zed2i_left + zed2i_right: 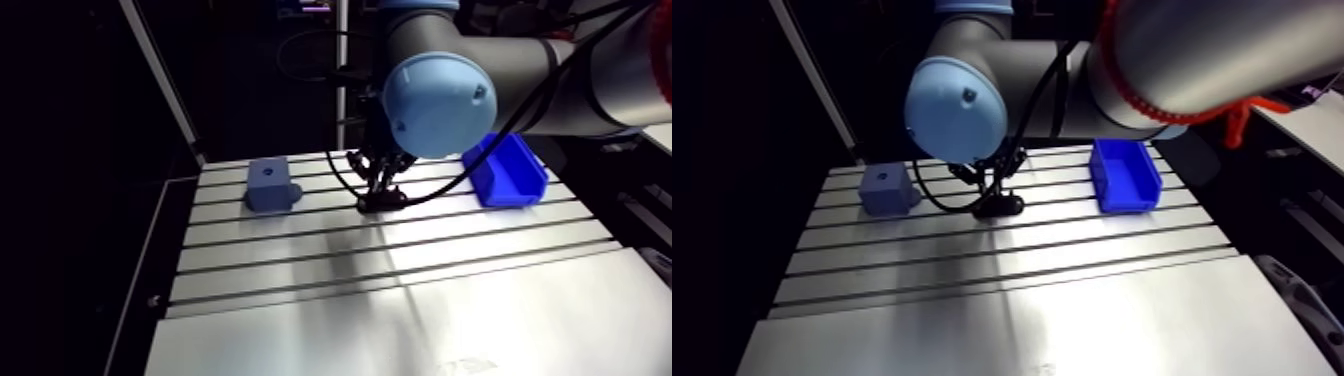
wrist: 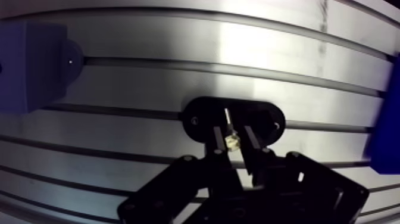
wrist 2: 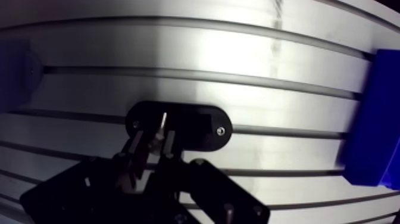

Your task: Pick up the M10 bolt and insert it into the hex recess until seated.

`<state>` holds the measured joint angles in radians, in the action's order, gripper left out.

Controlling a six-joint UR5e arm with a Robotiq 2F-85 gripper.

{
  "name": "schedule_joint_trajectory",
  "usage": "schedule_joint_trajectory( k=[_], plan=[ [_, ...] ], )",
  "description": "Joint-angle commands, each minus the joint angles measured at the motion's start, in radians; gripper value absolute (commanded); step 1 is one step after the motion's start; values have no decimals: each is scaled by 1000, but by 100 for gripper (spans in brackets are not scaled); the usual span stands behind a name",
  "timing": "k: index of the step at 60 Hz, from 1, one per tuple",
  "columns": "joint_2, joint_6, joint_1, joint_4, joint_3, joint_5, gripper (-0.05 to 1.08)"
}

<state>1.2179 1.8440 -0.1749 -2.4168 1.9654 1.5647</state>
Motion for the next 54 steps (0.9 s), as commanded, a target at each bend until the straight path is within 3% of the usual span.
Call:
schedule_joint_trajectory(
  k=[1, 37, 47, 54],
  plan=[
    [4, 3, 0, 0, -4, -2, 75],
    [70, 70, 32, 101, -95, -7, 80],
    [89, 101, 42, 194, -164, -1, 80],
    [94, 110, 53, 321, -231, -1, 81]
  ],
)
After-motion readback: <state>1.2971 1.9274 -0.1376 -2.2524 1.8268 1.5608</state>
